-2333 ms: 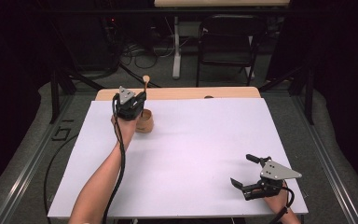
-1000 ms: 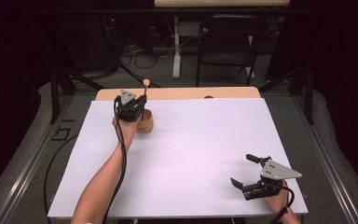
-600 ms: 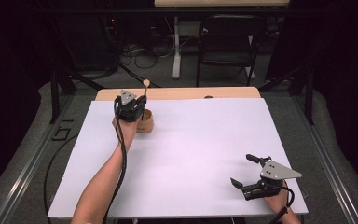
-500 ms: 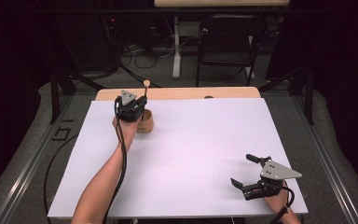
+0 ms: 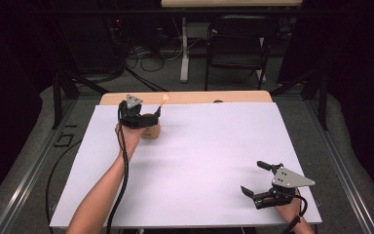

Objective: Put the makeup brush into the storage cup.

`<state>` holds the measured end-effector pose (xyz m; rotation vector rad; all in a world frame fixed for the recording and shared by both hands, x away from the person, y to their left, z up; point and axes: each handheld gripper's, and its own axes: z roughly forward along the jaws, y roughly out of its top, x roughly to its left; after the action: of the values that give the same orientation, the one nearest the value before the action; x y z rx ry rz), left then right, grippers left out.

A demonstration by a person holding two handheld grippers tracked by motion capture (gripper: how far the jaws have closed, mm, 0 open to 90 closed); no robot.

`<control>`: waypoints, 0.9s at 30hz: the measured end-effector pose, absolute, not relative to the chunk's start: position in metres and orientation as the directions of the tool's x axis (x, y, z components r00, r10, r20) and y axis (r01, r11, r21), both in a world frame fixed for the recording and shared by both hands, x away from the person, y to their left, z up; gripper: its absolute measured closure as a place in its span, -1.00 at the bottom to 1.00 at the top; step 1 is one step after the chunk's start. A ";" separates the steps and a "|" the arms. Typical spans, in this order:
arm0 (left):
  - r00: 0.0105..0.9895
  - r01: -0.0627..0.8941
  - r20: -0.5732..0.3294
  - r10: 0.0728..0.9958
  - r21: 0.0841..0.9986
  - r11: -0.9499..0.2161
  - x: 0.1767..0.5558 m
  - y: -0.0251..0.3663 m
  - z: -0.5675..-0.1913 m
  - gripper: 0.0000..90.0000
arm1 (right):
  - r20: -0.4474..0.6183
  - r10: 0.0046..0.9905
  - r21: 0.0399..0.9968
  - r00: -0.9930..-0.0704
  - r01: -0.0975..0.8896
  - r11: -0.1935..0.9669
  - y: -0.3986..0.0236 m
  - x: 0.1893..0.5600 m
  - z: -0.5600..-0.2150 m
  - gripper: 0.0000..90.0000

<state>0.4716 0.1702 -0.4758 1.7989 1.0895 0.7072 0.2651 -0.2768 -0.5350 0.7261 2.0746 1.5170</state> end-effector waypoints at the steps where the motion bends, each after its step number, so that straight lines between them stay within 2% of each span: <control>1: 0.455 0.380 0.025 0.890 0.898 -0.220 0.470 0.170 -0.475 -0.87 | -0.060 0.657 0.958 -0.752 0.141 0.250 -0.277 0.265 -0.535 -1.00; 8: 0.477 0.362 0.040 0.878 0.901 -0.238 0.457 0.172 -0.469 -0.98 | -0.060 0.656 0.959 -0.753 0.140 0.248 -0.276 0.265 -0.535 -1.00; 27: 0.507 0.288 0.065 0.859 0.927 -0.240 0.406 0.195 -0.466 -0.99 | -0.060 0.654 0.956 -0.754 0.145 0.254 -0.276 0.265 -0.535 -1.00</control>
<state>0.4061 0.1955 -0.4665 1.7800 0.9647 0.7373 0.2647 -0.2760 -0.5348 0.7246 2.0831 1.5145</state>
